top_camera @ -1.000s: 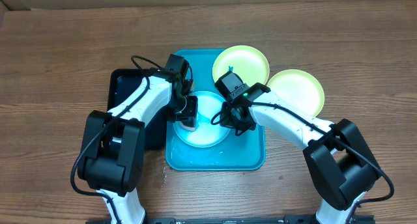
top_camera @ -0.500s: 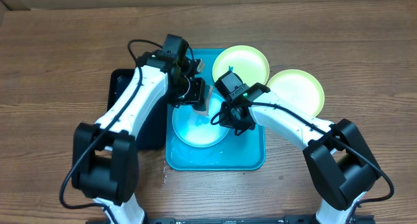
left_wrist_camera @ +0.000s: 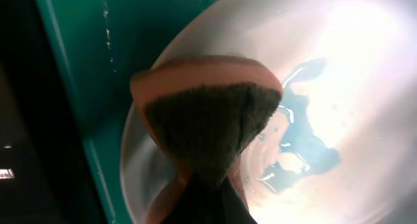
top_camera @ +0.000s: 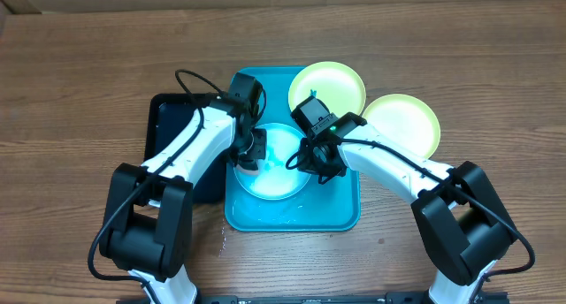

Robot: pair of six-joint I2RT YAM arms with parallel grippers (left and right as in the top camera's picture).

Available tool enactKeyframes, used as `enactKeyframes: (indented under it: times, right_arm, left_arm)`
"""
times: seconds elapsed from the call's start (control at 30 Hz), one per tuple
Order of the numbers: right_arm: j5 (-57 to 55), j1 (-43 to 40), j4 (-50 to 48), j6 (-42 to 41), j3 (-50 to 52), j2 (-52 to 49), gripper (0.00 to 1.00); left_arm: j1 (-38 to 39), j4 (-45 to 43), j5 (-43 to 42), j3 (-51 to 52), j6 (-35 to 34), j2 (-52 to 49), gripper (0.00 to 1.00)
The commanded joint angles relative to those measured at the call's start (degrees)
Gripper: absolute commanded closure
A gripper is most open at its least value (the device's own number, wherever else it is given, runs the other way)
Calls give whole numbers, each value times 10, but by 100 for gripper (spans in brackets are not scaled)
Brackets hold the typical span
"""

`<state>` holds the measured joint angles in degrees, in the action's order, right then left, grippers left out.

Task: Clean dirty plates on tray and stack at the side
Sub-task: 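Scrub the light-blue plate with the sponge while the right gripper pins it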

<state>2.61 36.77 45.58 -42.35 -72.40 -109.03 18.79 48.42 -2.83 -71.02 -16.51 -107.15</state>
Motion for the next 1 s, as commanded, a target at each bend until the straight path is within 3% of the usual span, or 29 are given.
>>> enactKeyframes:
  times: [0.0, 0.53, 0.73, 0.97]
  right_arm:
    - [3, 3, -3, 4, 2, -4, 96]
    - [3, 3, -3, 4, 2, -4, 96]
    - [3, 3, -3, 6, 2, -4, 96]
    - [3, 3, -3, 6, 2, -4, 96]
  left_arm:
    - [4, -24, -27, 28, -13, -6, 96]
    - [3, -124, -294, 47, 3, -34, 96]
    - [2, -51, -270, -43, 20, -13, 96]
    - [4, 26, -141, -99, 19, 11, 96]
